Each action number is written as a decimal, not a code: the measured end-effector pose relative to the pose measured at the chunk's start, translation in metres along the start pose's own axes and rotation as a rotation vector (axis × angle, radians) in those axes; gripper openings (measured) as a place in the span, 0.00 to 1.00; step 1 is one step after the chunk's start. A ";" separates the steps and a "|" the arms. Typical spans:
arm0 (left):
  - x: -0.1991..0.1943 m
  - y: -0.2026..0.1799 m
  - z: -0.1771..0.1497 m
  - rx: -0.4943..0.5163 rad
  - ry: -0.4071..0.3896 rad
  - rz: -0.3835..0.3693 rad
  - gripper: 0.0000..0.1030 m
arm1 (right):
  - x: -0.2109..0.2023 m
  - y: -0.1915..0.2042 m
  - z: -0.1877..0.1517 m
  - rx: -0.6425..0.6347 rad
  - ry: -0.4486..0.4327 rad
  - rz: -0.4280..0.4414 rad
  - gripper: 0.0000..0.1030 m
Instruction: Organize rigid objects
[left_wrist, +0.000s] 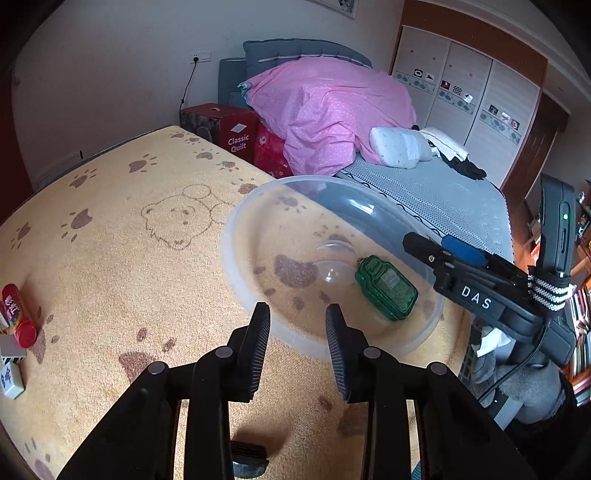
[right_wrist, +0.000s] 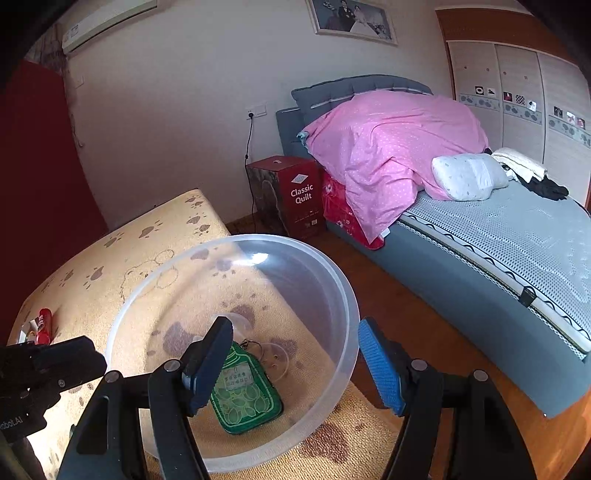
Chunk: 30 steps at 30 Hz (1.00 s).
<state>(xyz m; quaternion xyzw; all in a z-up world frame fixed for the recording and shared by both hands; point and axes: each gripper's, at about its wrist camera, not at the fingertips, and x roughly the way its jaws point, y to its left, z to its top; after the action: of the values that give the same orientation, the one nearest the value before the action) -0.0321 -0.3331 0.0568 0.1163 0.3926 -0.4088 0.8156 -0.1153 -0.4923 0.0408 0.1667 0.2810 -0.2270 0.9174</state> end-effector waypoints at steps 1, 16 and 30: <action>0.000 0.002 -0.005 -0.004 0.009 0.006 0.39 | 0.000 -0.001 0.000 0.002 0.001 0.001 0.72; 0.006 -0.003 -0.048 0.014 0.109 -0.031 0.49 | -0.001 0.002 -0.004 -0.009 0.009 0.008 0.72; -0.014 0.020 -0.063 -0.035 0.097 0.018 0.49 | -0.002 0.006 -0.008 -0.018 0.018 0.019 0.73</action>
<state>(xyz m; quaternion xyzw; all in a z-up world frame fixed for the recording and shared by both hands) -0.0566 -0.2799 0.0224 0.1252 0.4380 -0.3883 0.8011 -0.1176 -0.4835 0.0368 0.1633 0.2895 -0.2144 0.9184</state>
